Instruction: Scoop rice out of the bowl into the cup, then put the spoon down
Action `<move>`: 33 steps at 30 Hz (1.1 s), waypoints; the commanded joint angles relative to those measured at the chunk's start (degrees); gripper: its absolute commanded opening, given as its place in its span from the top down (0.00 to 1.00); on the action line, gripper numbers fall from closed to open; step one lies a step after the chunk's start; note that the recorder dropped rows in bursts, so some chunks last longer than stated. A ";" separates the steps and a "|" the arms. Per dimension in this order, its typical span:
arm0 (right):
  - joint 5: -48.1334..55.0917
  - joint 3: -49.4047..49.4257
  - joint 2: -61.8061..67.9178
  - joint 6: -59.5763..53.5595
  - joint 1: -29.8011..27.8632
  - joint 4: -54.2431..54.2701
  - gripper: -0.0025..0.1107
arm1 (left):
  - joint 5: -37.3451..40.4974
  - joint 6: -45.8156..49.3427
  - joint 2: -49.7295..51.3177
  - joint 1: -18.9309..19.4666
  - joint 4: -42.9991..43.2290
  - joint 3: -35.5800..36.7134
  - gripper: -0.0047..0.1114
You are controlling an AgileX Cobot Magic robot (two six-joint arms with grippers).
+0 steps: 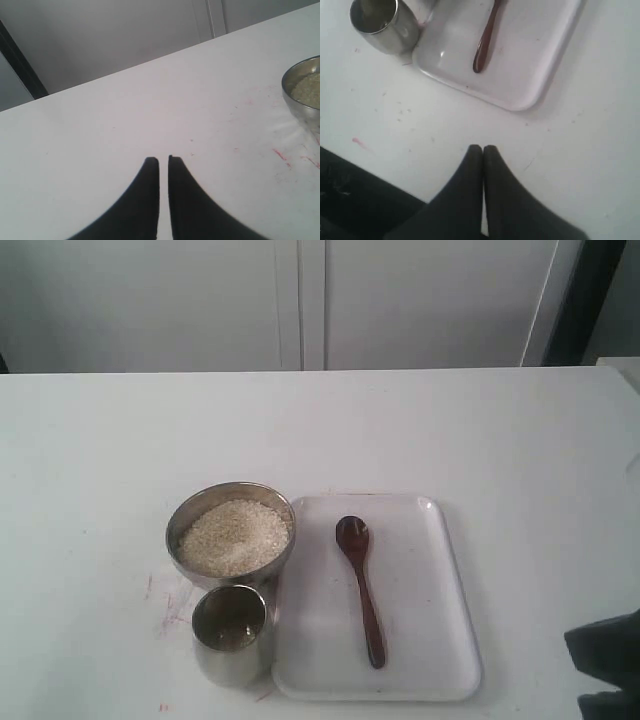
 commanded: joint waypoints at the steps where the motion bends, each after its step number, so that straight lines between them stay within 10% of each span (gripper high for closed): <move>1: -5.32 0.45 -0.97 -0.49 1.16 -8.40 0.98 | -0.34 -0.08 0.05 -0.16 -0.50 -0.36 0.84; 11: -35.78 7.98 -2.63 -0.49 -0.33 -25.40 0.98 | -0.34 -0.08 0.05 -0.04 -0.50 -0.36 0.84; 20: -59.73 21.02 -15.19 5.37 -18.99 -25.07 0.98 | -0.34 -0.08 0.05 -0.04 -0.50 -0.36 0.84; 29: -61.22 23.49 -22.59 6.04 -21.82 -24.00 0.98 | -0.34 -0.08 0.05 -0.04 -0.50 -0.36 0.84; 33: -59.52 27.94 -24.90 -9.73 -23.69 -7.15 0.98 | -0.34 -0.08 0.05 -0.04 -0.50 -0.36 0.84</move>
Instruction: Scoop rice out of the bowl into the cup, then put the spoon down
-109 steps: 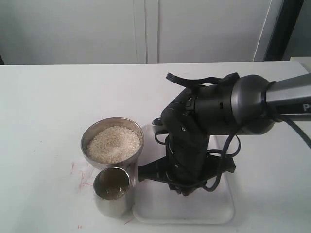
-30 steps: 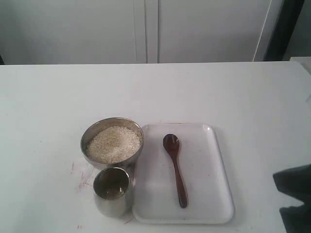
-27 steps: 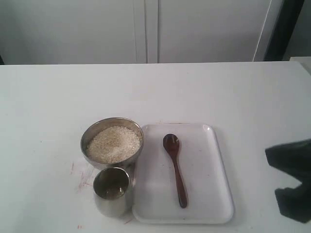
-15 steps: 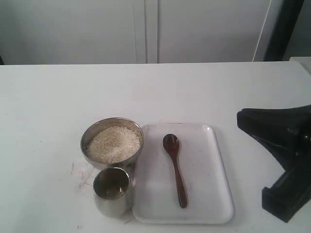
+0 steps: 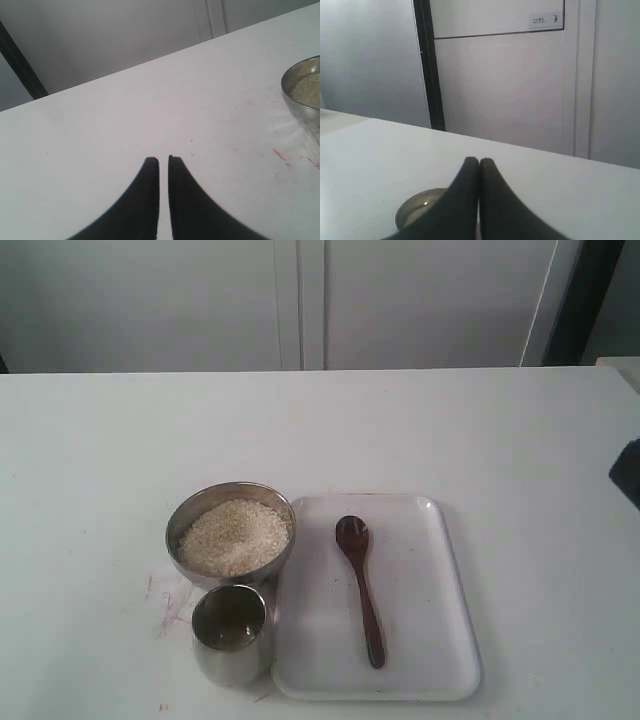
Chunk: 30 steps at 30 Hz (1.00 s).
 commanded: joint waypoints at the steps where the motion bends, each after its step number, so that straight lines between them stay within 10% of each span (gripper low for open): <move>1: 1.91 4.54 -3.32 -17.82 -3.12 17.89 0.98 | -0.34 -0.08 0.05 -0.04 -0.50 -0.36 0.84; 30: 10.75 16.72 -16.80 -27.41 -27.49 19.97 0.98 | -0.34 -0.08 0.05 -0.04 -0.50 -0.36 0.84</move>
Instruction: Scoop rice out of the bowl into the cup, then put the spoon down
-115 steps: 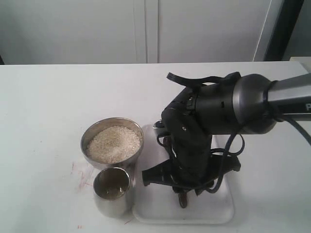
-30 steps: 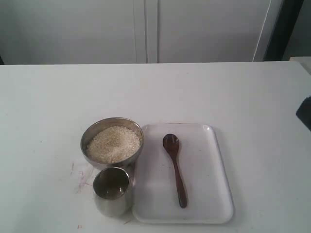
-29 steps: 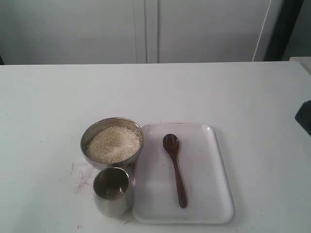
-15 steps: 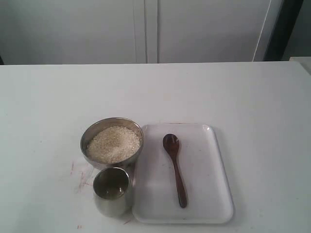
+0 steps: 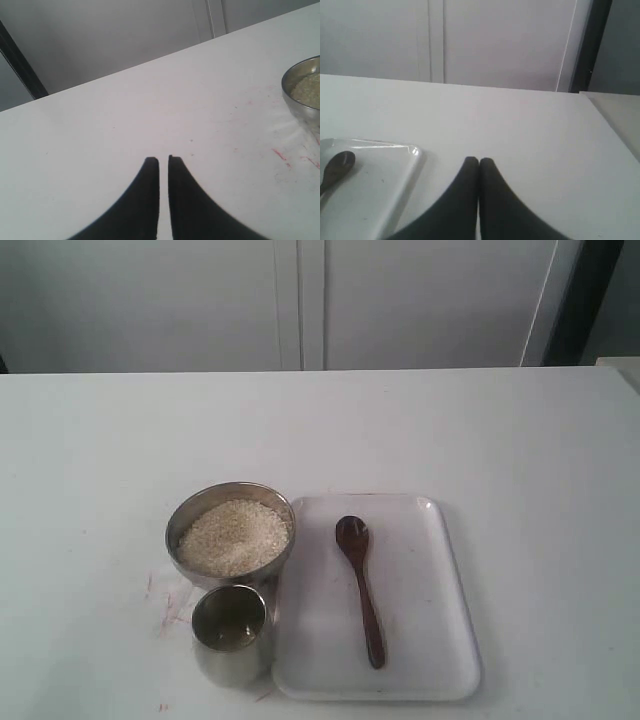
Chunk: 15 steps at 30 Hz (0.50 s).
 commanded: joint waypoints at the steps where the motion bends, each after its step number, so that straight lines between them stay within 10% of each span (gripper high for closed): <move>1: -0.17 0.79 -0.35 0.57 -0.64 -0.42 0.98 | -0.34 -0.08 0.05 -0.04 -0.50 -0.36 0.84; 15: 7.94 0.79 -0.35 -3.27 -0.64 -0.44 0.98 | -0.34 -0.08 0.05 -0.04 -0.50 -0.36 0.84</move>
